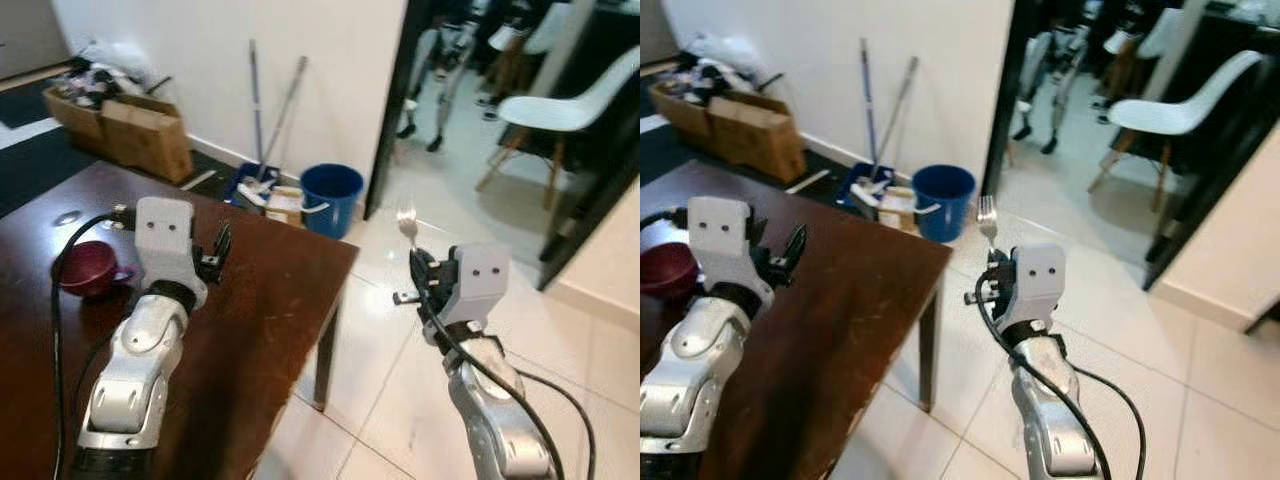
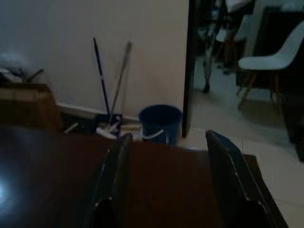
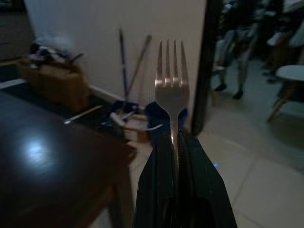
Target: Setting the table
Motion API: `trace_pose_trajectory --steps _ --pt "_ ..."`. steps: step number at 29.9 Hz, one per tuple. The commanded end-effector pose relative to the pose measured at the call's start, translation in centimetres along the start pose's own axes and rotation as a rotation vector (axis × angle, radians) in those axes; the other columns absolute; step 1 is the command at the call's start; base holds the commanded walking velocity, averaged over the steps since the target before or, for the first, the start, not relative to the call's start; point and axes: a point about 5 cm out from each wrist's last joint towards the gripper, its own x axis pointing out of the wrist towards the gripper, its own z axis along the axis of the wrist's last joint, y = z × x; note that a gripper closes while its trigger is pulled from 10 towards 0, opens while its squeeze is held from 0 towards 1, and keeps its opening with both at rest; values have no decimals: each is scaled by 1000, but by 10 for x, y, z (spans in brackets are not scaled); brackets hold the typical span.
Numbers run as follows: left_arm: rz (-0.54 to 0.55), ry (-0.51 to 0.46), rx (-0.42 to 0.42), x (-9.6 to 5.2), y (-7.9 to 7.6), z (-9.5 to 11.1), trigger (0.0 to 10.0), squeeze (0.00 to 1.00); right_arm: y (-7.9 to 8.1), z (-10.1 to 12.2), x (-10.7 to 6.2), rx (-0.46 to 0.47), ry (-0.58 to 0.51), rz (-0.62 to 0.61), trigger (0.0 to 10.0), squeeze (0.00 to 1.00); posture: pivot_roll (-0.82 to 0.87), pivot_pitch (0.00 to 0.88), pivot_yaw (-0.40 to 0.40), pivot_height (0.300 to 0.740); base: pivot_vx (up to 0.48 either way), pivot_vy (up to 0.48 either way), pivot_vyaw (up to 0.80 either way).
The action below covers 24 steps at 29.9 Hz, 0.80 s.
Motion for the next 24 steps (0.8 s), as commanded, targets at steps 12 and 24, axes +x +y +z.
trace_pose_trajectory --steps 12,24 --pt "18 18 0 -2 5 -4 10000 0 3 -2 -1 6 13 9 10000 0 -89 0 49 740 0 0 -200" --pt "15 16 -2 -1 4 -4 10000 0 3 -3 -2 6 15 7 10000 0 -90 0 50 740 0 0 -467"
